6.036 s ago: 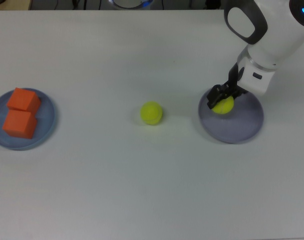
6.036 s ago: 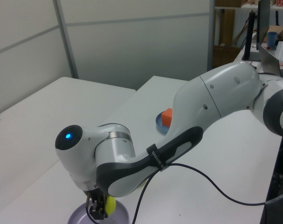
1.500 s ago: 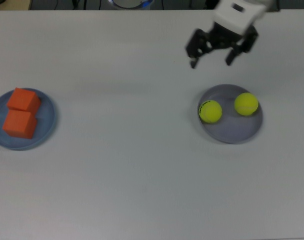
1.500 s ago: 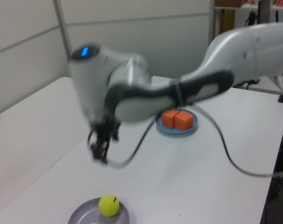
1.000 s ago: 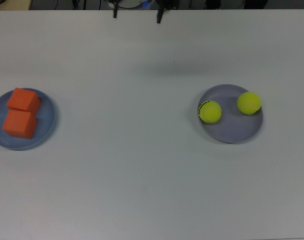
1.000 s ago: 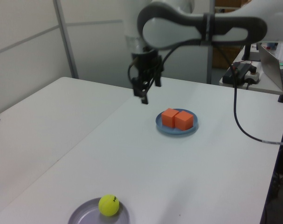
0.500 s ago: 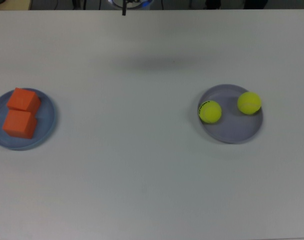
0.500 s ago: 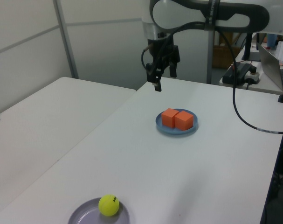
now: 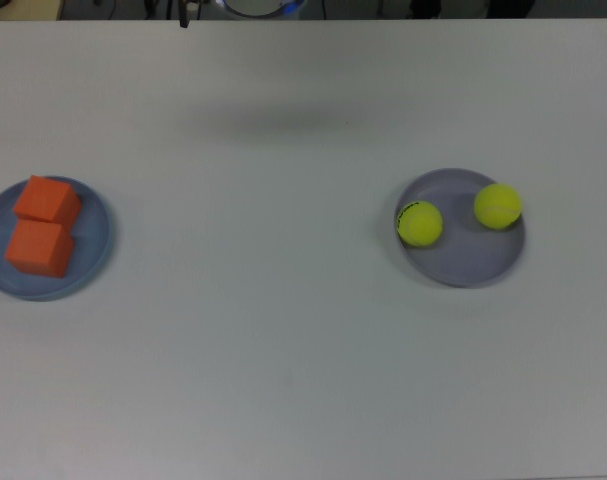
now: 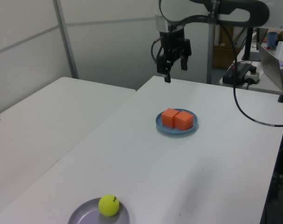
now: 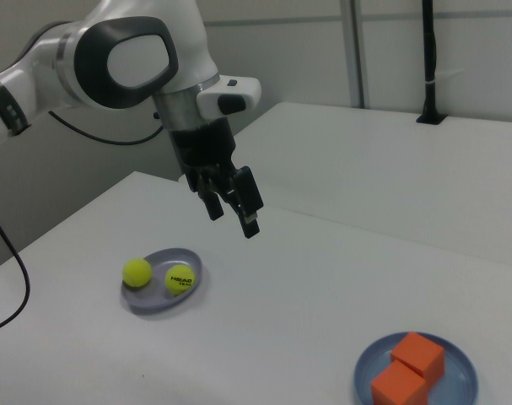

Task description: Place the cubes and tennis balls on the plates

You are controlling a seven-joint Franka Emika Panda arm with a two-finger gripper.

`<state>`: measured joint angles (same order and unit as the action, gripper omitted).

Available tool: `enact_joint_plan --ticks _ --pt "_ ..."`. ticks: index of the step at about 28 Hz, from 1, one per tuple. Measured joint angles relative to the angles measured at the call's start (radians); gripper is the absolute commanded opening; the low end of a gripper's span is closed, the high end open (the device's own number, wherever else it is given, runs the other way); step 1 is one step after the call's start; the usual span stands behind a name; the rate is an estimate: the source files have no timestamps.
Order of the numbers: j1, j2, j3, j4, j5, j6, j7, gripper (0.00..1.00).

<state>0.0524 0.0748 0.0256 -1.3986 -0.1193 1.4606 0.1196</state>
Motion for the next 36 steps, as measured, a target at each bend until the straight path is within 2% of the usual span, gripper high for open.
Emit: enact_joint_plan --ticks 36 --pt "-0.011 -0.027 0.000 0.000 0.012 0.000 -0.013 1.00"
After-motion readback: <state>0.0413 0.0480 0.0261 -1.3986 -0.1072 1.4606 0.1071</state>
